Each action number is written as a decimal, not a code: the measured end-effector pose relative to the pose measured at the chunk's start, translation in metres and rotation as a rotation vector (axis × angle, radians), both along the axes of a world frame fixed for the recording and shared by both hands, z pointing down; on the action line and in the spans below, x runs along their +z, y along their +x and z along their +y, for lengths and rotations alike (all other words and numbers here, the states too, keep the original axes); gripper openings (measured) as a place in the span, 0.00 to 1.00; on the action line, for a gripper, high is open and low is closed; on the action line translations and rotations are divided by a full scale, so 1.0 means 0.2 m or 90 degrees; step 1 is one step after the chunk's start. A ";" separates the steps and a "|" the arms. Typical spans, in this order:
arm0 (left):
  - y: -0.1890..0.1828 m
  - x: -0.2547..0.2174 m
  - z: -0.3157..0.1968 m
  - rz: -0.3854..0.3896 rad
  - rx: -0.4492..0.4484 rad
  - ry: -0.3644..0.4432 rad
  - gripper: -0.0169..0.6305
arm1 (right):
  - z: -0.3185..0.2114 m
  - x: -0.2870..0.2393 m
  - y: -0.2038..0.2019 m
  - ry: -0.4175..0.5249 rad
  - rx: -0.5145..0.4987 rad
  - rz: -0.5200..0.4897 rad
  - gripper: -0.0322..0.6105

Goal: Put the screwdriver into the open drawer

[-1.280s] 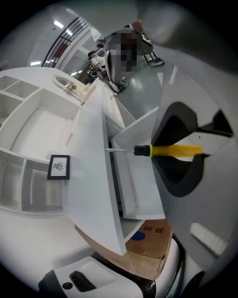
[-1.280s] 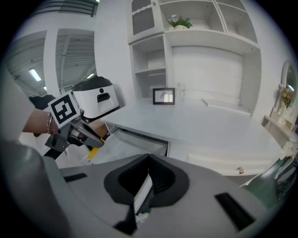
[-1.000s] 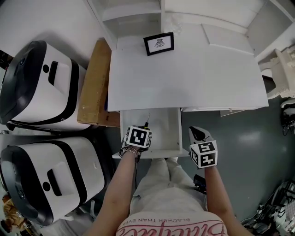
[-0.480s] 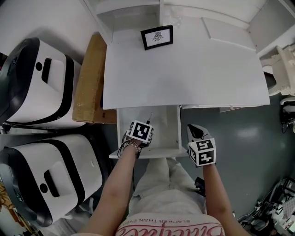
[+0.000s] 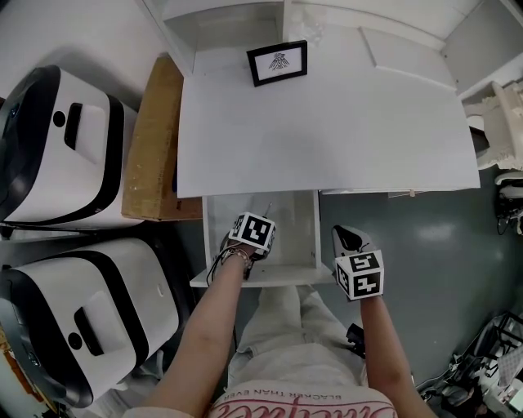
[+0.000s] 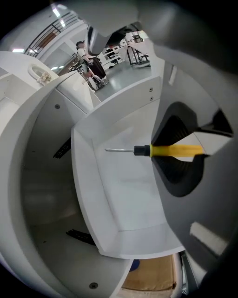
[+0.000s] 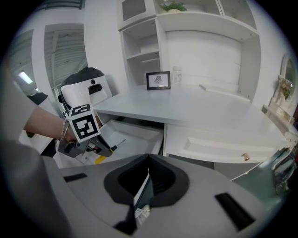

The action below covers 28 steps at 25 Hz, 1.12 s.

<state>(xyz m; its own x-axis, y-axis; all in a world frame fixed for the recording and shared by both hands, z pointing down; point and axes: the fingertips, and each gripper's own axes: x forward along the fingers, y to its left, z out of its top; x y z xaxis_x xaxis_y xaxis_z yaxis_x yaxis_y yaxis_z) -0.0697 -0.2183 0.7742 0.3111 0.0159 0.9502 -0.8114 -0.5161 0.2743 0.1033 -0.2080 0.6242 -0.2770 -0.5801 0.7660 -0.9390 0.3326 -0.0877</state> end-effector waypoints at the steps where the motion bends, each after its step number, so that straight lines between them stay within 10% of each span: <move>1: 0.01 0.01 0.00 0.000 0.000 -0.006 0.14 | 0.00 0.01 0.01 -0.002 0.001 0.002 0.06; 28: -0.01 0.28 -0.01 -0.061 -0.005 -0.024 0.15 | -0.01 0.13 0.06 -0.051 0.007 0.021 0.06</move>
<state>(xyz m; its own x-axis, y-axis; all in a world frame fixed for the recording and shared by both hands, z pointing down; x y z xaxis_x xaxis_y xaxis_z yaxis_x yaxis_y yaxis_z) -0.0720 -0.2211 0.8306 0.2190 0.0509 0.9744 -0.8389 -0.5002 0.2146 0.1161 -0.2103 0.6503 -0.2441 -0.5189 0.8192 -0.9455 0.3152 -0.0820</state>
